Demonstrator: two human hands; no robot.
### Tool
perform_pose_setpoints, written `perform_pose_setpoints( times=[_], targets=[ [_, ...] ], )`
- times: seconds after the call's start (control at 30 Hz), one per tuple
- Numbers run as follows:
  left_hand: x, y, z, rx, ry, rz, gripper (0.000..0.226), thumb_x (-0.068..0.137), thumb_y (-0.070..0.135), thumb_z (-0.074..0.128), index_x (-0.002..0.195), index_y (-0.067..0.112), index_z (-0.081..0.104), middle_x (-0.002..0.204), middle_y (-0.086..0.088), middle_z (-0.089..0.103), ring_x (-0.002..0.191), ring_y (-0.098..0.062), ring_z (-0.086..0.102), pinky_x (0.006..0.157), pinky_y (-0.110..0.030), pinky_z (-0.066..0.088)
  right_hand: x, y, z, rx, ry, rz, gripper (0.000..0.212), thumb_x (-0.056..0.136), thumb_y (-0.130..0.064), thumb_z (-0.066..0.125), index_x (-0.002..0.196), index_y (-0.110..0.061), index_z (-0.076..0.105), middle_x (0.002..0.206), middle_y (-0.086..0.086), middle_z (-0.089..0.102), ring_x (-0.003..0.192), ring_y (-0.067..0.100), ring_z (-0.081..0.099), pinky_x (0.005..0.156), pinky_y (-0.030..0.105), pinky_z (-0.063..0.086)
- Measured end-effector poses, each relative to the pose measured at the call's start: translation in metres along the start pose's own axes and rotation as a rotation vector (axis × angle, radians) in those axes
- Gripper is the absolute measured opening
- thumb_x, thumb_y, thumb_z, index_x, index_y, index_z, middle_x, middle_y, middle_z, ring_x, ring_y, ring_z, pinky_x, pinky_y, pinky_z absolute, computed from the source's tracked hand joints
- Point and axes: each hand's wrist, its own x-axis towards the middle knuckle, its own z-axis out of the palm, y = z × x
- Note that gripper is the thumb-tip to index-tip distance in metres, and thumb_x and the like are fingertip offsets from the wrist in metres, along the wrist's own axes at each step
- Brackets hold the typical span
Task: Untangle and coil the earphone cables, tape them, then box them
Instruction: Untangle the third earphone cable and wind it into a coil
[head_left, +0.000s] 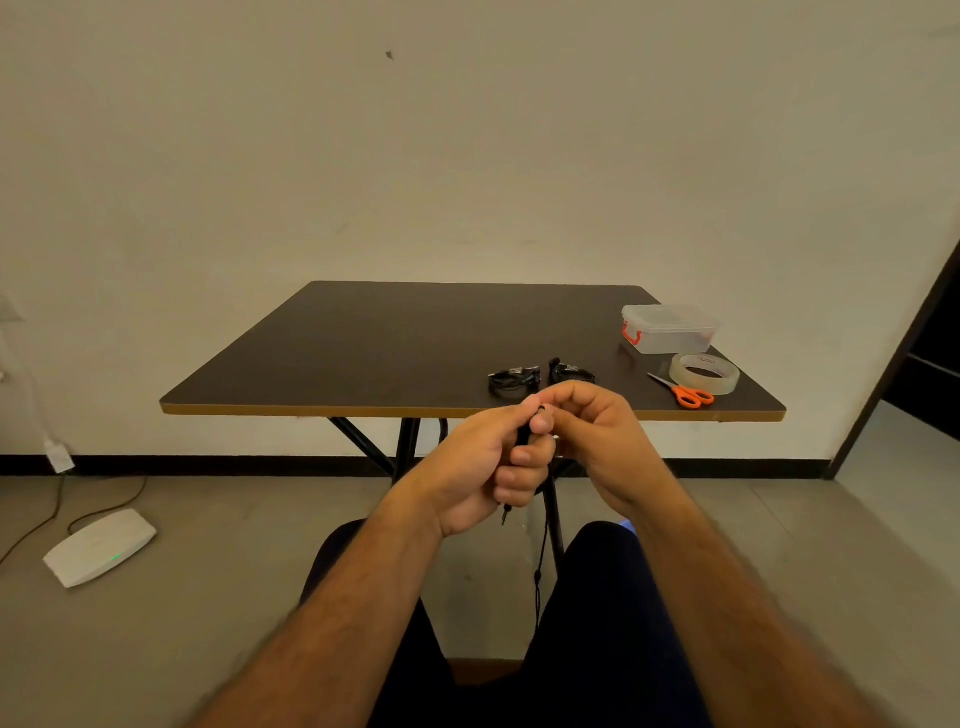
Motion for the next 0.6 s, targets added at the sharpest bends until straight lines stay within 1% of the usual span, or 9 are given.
perform_pose_setpoints(
  times=[0.07,0.13,0.17,0.23,0.27,0.33,0.4,0.53,0.6],
  targets=[
    [0.001,0.001,0.002,-0.006,0.021,0.065,0.034,0.103,0.038,0.034,0.08,0.018,0.049,0.06,0.005,0.034,0.044,-0.005,0.029,0.043,-0.019,0.022,-0.003,0.004,0.008,0.048,-0.01,0.024,0.023,0.095,-0.008,0.057,0.088,-0.023,0.073,0.085,0.004,0.072,0.08,0.018,0.068,0.071,0.032,0.057],
    [0.001,0.002,0.005,-0.016,0.042,0.135,0.034,0.105,0.035,0.032,0.082,0.016,0.048,0.06,0.003,0.036,0.044,-0.006,0.032,0.042,-0.019,0.027,-0.008,0.009,0.016,0.1,-0.029,0.066,0.021,0.096,-0.004,0.054,0.091,-0.016,0.071,0.081,0.004,0.072,0.076,0.017,0.068,0.07,0.034,0.058],
    [0.002,0.003,0.007,-0.028,0.056,0.166,0.034,0.105,0.034,0.031,0.083,0.016,0.048,0.06,0.003,0.037,0.044,-0.007,0.033,0.042,-0.019,0.029,-0.011,0.013,0.02,0.115,-0.039,0.086,0.02,0.096,-0.004,0.054,0.091,-0.015,0.07,0.08,0.004,0.071,0.074,0.017,0.067,0.069,0.034,0.057],
    [0.003,0.004,0.009,-0.051,0.097,0.223,0.033,0.105,0.034,0.032,0.084,0.015,0.049,0.06,0.002,0.039,0.045,-0.009,0.036,0.044,-0.021,0.033,-0.018,0.02,0.028,0.107,-0.055,0.123,0.016,0.094,-0.011,0.058,0.086,-0.018,0.07,0.077,0.005,0.07,0.07,0.017,0.066,0.068,0.035,0.056],
    [0.003,0.004,0.009,-0.056,0.124,0.25,0.033,0.105,0.034,0.033,0.084,0.015,0.049,0.061,0.002,0.04,0.046,-0.009,0.037,0.045,-0.022,0.035,-0.021,0.024,0.031,0.092,-0.061,0.138,0.015,0.095,-0.014,0.058,0.085,-0.016,0.069,0.076,0.006,0.069,0.068,0.018,0.065,0.069,0.036,0.055],
    [0.004,0.006,0.006,-0.053,0.179,0.292,0.032,0.105,0.034,0.033,0.084,0.016,0.049,0.061,0.002,0.042,0.048,-0.011,0.04,0.048,-0.024,0.038,-0.025,0.032,0.035,0.056,-0.078,0.174,0.016,0.098,-0.011,0.055,0.087,-0.009,0.066,0.075,0.007,0.068,0.068,0.02,0.065,0.072,0.039,0.055],
    [0.004,0.006,0.003,-0.022,0.238,0.332,0.033,0.105,0.034,0.032,0.085,0.016,0.049,0.062,0.002,0.044,0.051,-0.012,0.043,0.05,-0.025,0.042,-0.029,0.036,0.035,0.024,-0.122,0.212,0.016,0.099,-0.01,0.053,0.092,-0.007,0.067,0.078,0.009,0.069,0.07,0.022,0.065,0.075,0.04,0.055],
    [0.004,0.008,-0.001,0.059,0.348,0.414,0.033,0.107,0.032,0.029,0.087,0.015,0.049,0.062,0.001,0.051,0.054,-0.014,0.052,0.054,-0.028,0.049,-0.033,0.035,0.033,-0.059,-0.223,0.238,0.016,0.097,-0.005,0.055,0.105,-0.01,0.068,0.078,0.006,0.071,0.075,0.02,0.069,0.077,0.03,0.058],
    [0.004,0.009,-0.003,0.1,0.38,0.442,0.034,0.108,0.031,0.028,0.087,0.015,0.05,0.062,0.001,0.054,0.055,-0.016,0.055,0.056,-0.029,0.051,-0.034,0.033,0.033,-0.096,-0.234,0.231,0.018,0.096,-0.003,0.056,0.106,-0.013,0.067,0.077,0.005,0.072,0.075,0.019,0.07,0.076,0.026,0.056]
  ],
)
